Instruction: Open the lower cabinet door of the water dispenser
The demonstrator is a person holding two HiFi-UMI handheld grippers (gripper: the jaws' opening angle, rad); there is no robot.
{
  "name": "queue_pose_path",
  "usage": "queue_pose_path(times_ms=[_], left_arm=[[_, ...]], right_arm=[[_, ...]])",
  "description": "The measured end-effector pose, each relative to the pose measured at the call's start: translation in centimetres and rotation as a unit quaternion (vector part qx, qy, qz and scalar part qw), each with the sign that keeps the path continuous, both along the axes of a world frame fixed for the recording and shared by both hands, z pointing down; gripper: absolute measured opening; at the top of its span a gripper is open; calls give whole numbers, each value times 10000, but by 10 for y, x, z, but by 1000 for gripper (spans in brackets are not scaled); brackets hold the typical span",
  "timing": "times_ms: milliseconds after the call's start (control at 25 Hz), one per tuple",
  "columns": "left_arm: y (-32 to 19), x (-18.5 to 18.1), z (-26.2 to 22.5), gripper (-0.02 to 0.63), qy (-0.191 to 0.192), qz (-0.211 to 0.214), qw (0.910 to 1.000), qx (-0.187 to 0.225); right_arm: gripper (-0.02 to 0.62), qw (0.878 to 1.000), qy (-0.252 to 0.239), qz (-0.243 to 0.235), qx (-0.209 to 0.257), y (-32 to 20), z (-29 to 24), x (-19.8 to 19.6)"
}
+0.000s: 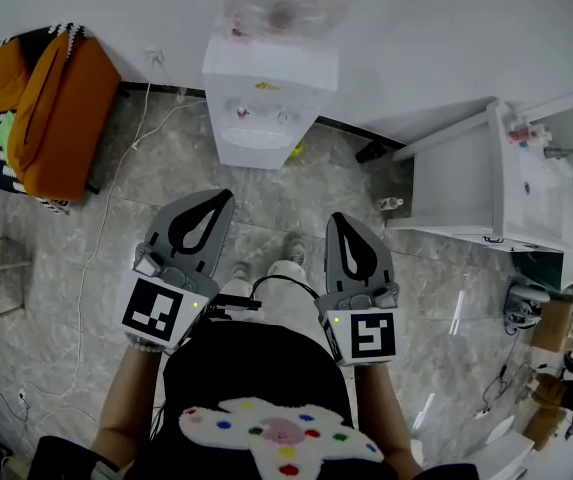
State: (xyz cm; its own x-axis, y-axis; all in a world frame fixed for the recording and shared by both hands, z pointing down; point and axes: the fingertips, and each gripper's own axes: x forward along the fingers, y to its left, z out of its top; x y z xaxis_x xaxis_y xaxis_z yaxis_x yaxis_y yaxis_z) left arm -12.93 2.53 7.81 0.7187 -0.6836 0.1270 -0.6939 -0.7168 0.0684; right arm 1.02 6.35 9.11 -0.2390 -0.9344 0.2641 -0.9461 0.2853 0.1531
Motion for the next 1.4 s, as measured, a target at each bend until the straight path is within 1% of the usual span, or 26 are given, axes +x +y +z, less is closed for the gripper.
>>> queue_pose_path(times_ms=[160, 400, 480, 520, 560, 600, 640, 720, 800, 960, 1040, 1160, 1200, 1400], left_arm=[[-6, 4, -1, 12, -7, -58, 10000, -3], [-12, 9, 1, 12, 16, -197, 9998, -30], [-13, 11, 3, 14, 44, -185, 9998, -102], [-14, 12, 4, 34, 84, -159, 9997, -163], [-14, 13, 5, 97, 131, -121, 9996, -225], [-14, 14, 5, 147, 165, -81, 9995, -264], [-14, 15, 6, 158, 166, -48, 9995, -270], [-13, 16, 8, 158, 51, -13, 9996, -260], [-11, 16, 15, 159, -125, -11, 9993, -354], [-10, 20, 21, 158, -279, -21, 9984, -483], [-11, 22, 19, 158, -212, -33, 9989, -408], [-12, 26, 17, 158, -170, -77, 9992, -351], [-13, 28, 15, 158, -129, -93, 9994, -296], [-14, 38, 17, 158, -142, -133, 9995, -254]], right_arm=[[5, 9999, -108, -3, 37, -8, -2, 7], [5, 9998, -137, -71, -110, -16, 4, 13], [3, 9993, -290, -119, -210, -18, 7, 10], [40, 9987, -391, -211, -259, -19, 7, 6], [147, 9980, -459, -310, -289, -20, 8, 1], [163, 9977, -487, -376, -301, -20, 8, -2], [163, 9975, -493, -409, -302, -21, 8, -4], [164, 9974, -494, -434, -299, -20, 7, -5], [163, 9973, -508, -430, -296, -20, 7, -3], [163, 9973, -581, -326, -304, -20, 10, 6], [163, 9974, -556, -289, -366, -20, 13, 11], [163, 9975, -329, -251, -568, -18, 22, 21], [163, 9975, -331, -249, -576, -18, 23, 23], [149, 9968, -594, -342, -418, -25, 20, 26]])
